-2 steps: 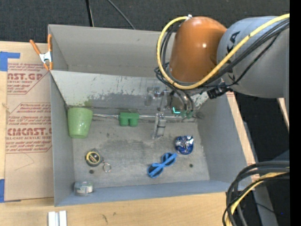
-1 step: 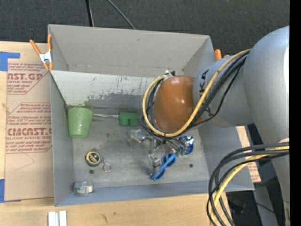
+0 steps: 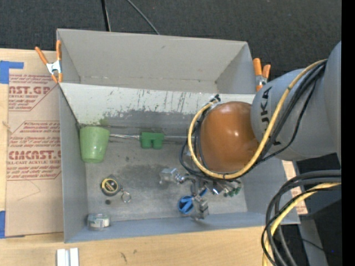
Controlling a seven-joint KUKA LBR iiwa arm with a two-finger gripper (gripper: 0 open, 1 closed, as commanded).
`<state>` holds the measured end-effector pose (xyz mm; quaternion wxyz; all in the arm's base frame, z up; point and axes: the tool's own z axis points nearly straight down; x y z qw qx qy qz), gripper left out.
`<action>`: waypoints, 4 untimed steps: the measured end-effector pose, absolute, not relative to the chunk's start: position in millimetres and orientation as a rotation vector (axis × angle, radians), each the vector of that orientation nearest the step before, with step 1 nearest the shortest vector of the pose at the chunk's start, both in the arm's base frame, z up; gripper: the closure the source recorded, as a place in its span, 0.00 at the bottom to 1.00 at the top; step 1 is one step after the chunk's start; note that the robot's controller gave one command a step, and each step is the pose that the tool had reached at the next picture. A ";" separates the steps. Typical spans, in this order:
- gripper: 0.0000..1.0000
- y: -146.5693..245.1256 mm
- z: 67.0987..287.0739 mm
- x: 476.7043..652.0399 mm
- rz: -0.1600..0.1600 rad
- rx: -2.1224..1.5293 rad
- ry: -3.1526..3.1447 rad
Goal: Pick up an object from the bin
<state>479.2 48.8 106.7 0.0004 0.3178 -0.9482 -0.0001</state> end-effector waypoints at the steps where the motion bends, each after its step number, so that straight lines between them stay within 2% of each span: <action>1: 0.00 47.2 83.4 478.7 -0.003 1.514 -2.751; 2: 1.00 47.4 83.9 479.0 -0.003 1.511 -2.754; 3: 0.00 47.4 83.9 479.0 -0.004 1.511 -2.754; 4: 1.00 47.1 84.2 479.1 -0.003 1.511 -2.754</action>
Offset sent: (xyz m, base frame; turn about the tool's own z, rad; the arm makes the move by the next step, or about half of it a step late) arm 0.0002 -0.0025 -0.0221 -0.3583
